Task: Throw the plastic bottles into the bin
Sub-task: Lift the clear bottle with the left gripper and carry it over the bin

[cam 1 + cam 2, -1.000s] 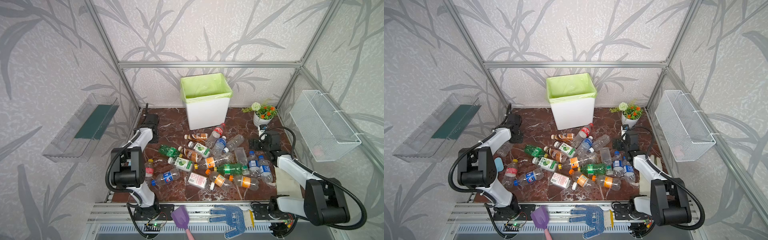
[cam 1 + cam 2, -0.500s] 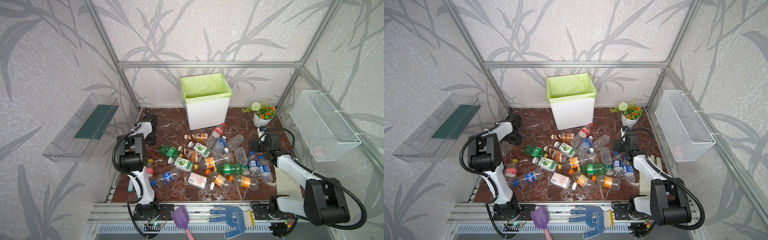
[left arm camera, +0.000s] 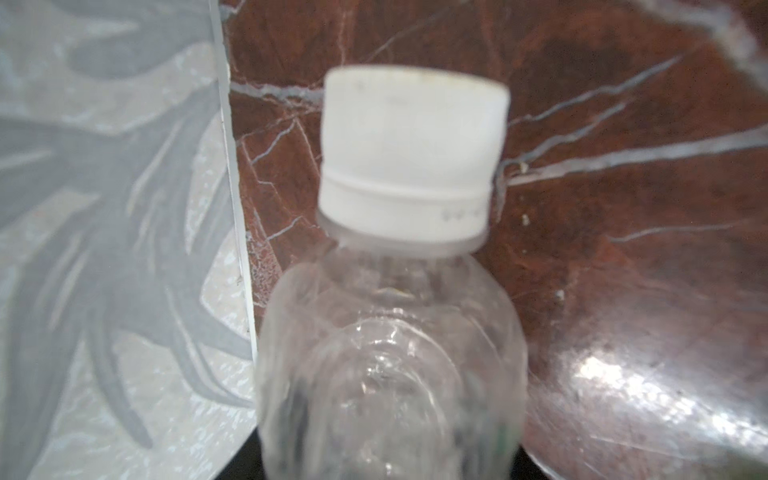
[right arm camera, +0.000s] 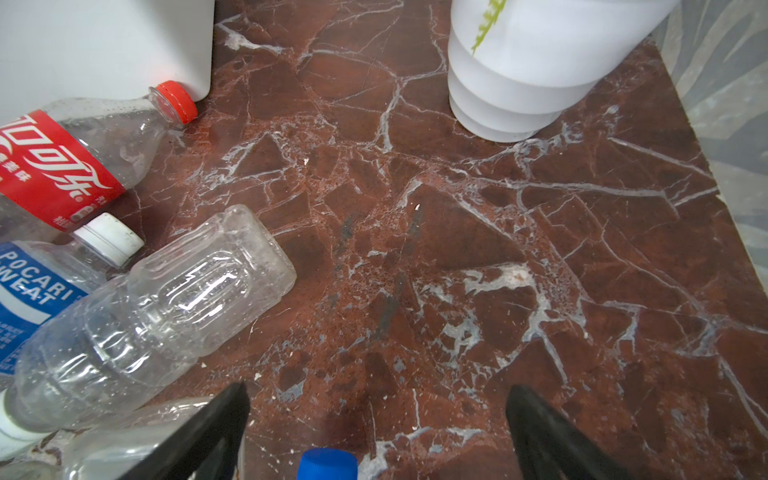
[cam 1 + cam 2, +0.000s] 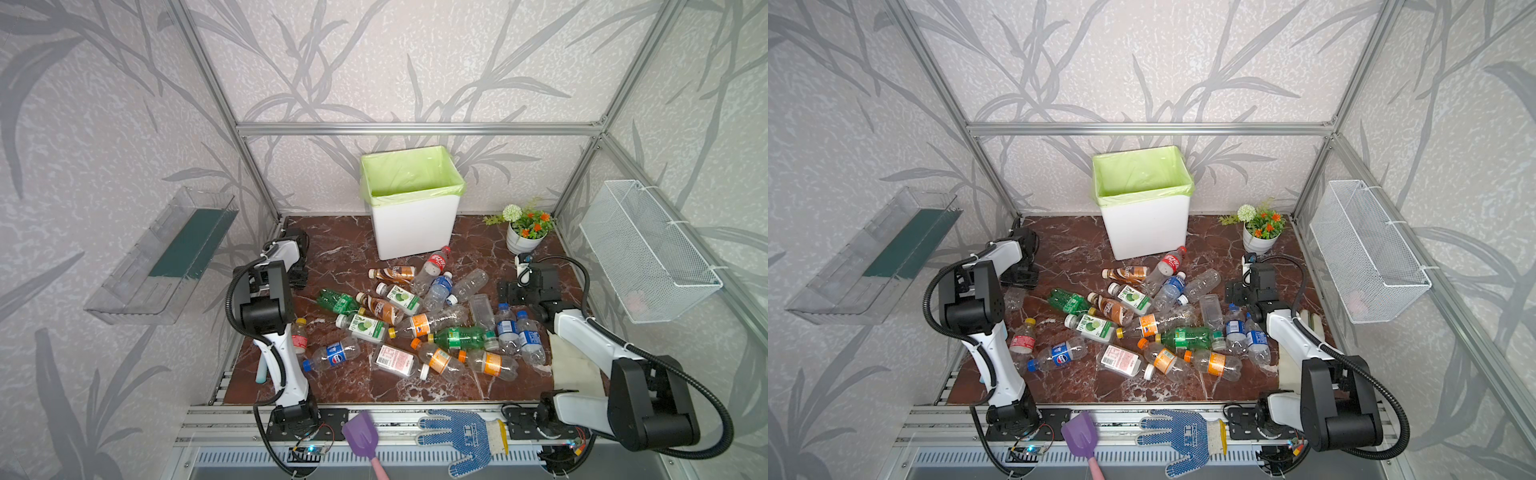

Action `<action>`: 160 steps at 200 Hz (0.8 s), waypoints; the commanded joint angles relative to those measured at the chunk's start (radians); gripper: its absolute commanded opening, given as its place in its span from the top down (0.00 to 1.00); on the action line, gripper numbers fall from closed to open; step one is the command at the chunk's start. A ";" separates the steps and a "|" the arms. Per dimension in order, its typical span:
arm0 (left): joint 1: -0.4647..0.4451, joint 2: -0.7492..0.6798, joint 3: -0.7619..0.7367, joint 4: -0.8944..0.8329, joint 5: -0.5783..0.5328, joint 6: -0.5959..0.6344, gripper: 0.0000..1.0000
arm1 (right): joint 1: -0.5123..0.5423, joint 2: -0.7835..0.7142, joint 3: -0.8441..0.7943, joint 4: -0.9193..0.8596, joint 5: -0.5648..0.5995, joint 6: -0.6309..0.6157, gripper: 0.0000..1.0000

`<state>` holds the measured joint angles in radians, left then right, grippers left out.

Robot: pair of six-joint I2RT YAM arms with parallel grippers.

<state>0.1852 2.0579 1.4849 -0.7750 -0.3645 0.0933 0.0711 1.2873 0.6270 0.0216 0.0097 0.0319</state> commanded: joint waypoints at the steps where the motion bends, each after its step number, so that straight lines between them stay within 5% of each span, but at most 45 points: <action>1: 0.000 -0.051 0.019 -0.019 0.107 -0.009 0.60 | 0.001 -0.025 0.014 -0.011 0.007 -0.004 0.03; 61: -0.074 -0.355 0.170 0.055 0.310 -0.032 0.71 | 0.001 -0.019 0.050 -0.002 -0.015 0.008 0.03; 107: -0.125 -0.682 0.203 0.563 0.423 -0.237 0.69 | 0.001 -0.050 0.067 -0.010 -0.028 0.016 0.03; 127: -0.169 -0.684 0.252 0.702 0.472 -0.302 0.69 | 0.001 -0.074 0.068 -0.019 -0.028 0.017 0.03; 160: -0.327 -0.494 0.394 0.675 0.505 -0.304 0.65 | 0.001 -0.110 0.059 -0.030 -0.030 0.023 0.03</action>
<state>-0.0517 1.3682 1.8427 -0.1051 0.0685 -0.1616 0.0711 1.2144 0.6704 0.0151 -0.0090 0.0376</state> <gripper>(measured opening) 0.515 0.967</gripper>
